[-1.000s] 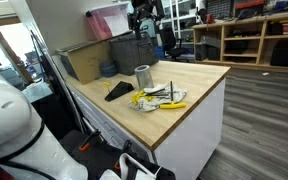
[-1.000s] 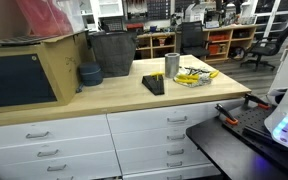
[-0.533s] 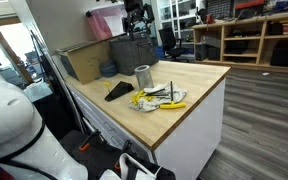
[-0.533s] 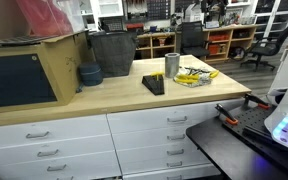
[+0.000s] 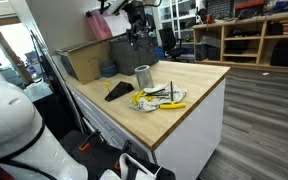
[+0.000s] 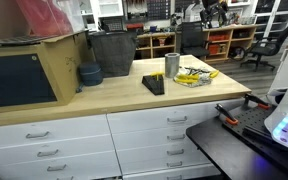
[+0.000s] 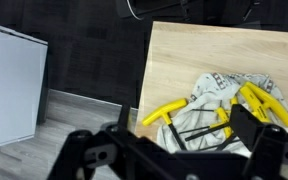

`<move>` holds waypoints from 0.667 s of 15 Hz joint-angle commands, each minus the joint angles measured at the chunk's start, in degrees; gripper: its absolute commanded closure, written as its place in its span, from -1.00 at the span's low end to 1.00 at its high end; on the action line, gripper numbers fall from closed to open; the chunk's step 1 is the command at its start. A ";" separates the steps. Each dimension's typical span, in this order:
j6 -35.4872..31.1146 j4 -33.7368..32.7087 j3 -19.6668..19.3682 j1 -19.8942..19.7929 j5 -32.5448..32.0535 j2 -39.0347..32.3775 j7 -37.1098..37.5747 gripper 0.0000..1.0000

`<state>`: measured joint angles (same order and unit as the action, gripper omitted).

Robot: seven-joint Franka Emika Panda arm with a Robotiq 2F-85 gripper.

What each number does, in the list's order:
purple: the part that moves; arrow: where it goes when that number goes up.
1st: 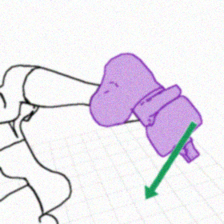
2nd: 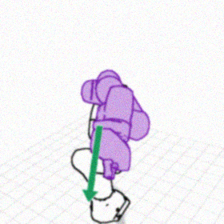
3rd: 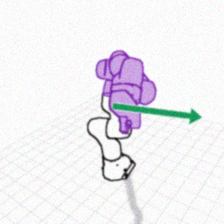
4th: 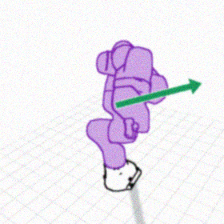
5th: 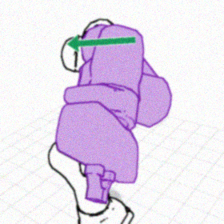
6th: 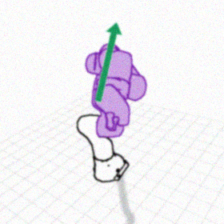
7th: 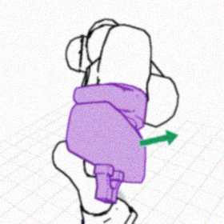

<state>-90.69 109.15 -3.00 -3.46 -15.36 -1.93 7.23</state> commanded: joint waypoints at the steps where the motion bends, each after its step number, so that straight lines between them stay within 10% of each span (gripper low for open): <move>1: 1.97 1.41 -0.38 0.13 -4.14 -1.12 2.73 -1.00; 10: 2.20 -0.17 -0.71 0.01 -4.44 -1.91 -1.15 -1.00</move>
<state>-88.67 109.12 -3.66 -3.51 -19.82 -3.81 6.11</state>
